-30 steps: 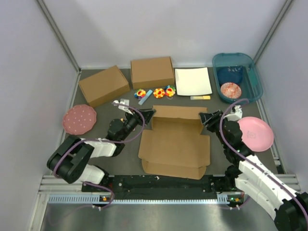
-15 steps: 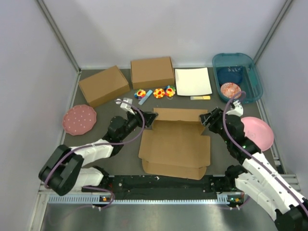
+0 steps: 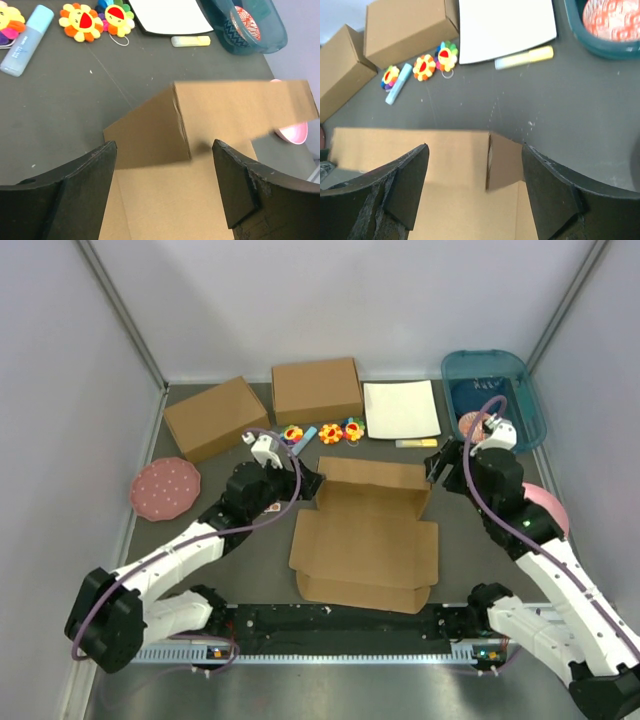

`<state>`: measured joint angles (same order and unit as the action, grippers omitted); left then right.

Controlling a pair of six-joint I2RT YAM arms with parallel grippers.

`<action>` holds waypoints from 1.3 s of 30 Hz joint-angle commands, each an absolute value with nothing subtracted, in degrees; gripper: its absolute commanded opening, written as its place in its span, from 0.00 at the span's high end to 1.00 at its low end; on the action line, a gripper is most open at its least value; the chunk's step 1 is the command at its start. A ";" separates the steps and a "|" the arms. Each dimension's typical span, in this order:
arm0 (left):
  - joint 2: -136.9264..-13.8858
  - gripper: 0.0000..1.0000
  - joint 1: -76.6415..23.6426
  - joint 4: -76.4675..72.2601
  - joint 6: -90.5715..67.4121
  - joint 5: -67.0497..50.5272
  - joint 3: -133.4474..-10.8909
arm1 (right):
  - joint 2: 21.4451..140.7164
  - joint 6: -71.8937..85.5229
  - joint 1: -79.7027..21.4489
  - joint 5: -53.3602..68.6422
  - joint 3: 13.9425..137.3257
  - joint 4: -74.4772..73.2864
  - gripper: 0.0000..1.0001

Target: Fold the paper box

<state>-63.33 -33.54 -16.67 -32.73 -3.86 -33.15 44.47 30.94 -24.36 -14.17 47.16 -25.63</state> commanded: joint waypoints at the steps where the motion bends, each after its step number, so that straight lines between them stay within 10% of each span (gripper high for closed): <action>1: -61.26 0.16 -33.66 -11.25 -30.67 -0.53 -37.35 | 45.61 25.14 -24.61 -16.09 54.30 -27.59 0.25; 10: -60.39 0.12 -33.40 -5.90 -28.48 3.86 -45.61 | 48.69 16.28 -28.63 -16.07 61.87 -31.20 0.27; 20: -33.97 0.14 -33.40 -0.18 -33.31 15.90 -31.48 | 69.51 -18.24 -67.75 -54.57 68.12 -27.00 0.27; 39: -16.79 0.14 -33.40 11.87 -33.66 21.62 -25.67 | 82.70 -26.02 -69.96 -57.04 64.25 -22.41 0.29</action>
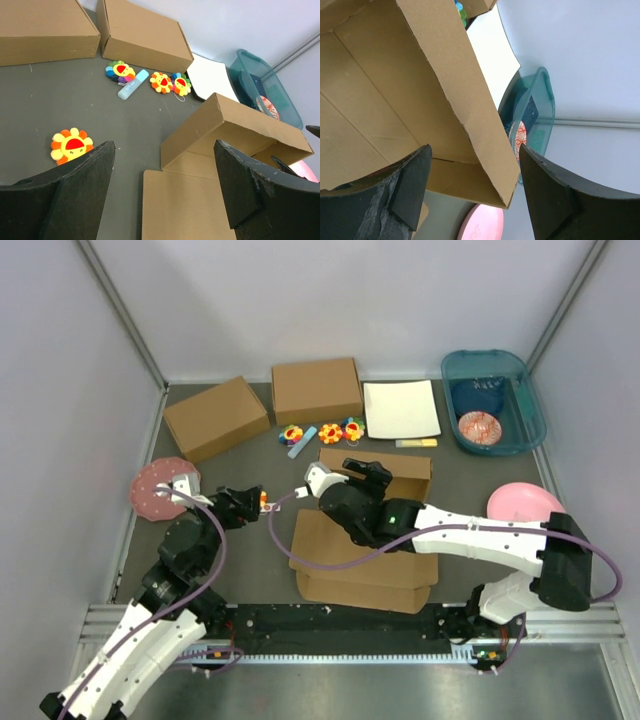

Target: Fold the paper box

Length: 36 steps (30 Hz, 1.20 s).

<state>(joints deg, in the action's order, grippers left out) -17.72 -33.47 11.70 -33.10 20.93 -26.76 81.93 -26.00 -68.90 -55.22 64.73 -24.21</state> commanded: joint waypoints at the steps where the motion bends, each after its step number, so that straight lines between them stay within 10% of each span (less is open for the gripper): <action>1: -16.61 0.14 -33.40 11.69 -33.92 21.45 -25.23 | 83.23 -26.10 -69.96 -56.95 64.16 -22.41 0.29; 8: -15.56 0.15 -33.40 12.04 -34.72 20.92 -24.08 | 88.85 -24.44 -66.72 -57.04 65.91 -22.41 0.32; 36: -14.33 0.15 -33.40 12.66 -34.01 21.62 -25.40 | 90.18 -35.77 -60.64 -65.74 68.46 -12.66 0.95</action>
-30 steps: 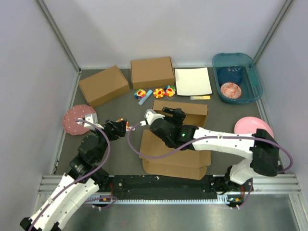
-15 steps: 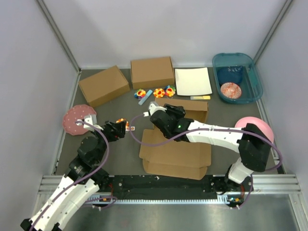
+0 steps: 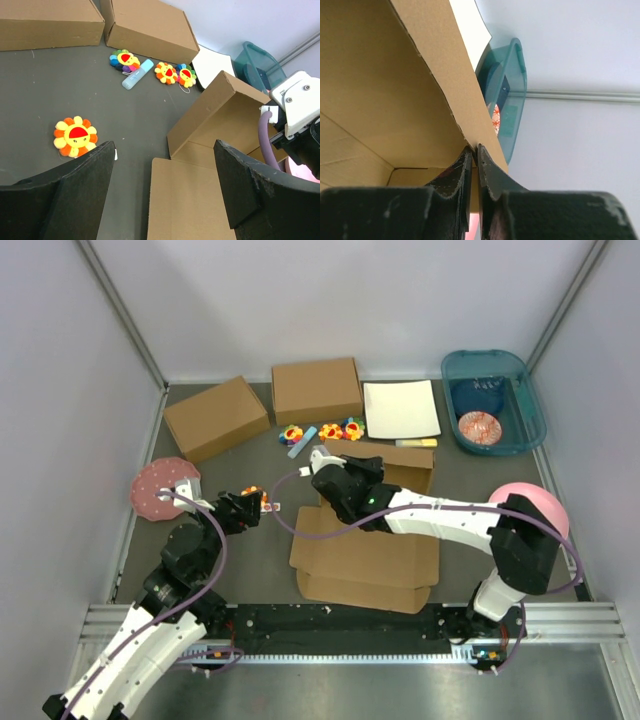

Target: Fold the paper box

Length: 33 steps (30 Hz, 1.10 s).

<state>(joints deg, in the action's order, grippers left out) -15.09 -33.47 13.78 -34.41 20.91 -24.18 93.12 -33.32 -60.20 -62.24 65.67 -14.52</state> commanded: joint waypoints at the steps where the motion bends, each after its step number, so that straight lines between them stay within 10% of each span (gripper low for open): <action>1: -14.50 0.15 -33.40 12.74 -33.84 21.71 -25.75 | 88.70 -36.90 -60.82 -66.18 68.90 -12.74 0.96; 11: -16.88 0.15 -33.40 11.87 -33.05 21.54 -30.06 | 84.03 -39.99 -62.40 -67.94 73.38 -16.08 1.00; 17: -16.96 0.15 -33.40 11.69 -32.43 21.62 -31.55 | 84.81 -17.01 -56.98 -63.30 86.95 -42.74 1.00; 25: -18.54 0.15 -33.40 11.16 -28.22 23.91 -38.31 | 84.82 12.27 -35.18 -28.80 105.37 -68.55 1.00; 33: -18.90 0.15 -33.40 9.41 -28.65 21.80 -40.17 | 77.62 29.32 -14.51 5.83 95.47 -67.86 1.00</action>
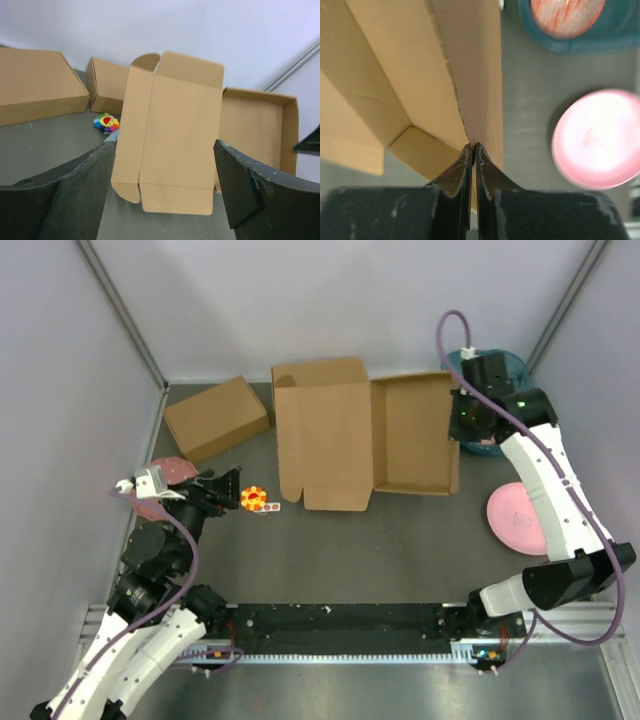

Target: Fold the paper box

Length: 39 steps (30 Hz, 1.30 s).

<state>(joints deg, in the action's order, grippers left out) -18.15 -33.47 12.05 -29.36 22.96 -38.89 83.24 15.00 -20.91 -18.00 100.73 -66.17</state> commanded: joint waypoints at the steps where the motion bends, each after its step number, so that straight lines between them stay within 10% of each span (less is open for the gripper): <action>1: -18.90 0.15 -33.40 9.49 -29.00 21.62 -39.91 | 76.65 31.10 -12.67 7.45 91.79 -66.89 1.00; 23: -23.11 0.18 -33.49 6.16 -36.73 10.64 -27.00 | 43.24 73.92 -18.89 8.70 30.41 -28.21 0.99; 29: -25.74 0.18 -33.49 5.19 -37.53 9.23 -24.26 | 43.67 63.83 -19.51 7.91 33.13 -34.18 0.46; 39: -32.25 0.17 -33.84 3.79 -39.81 3.70 -21.71 | 45.35 41.95 -20.39 -8.65 52.01 -51.59 0.26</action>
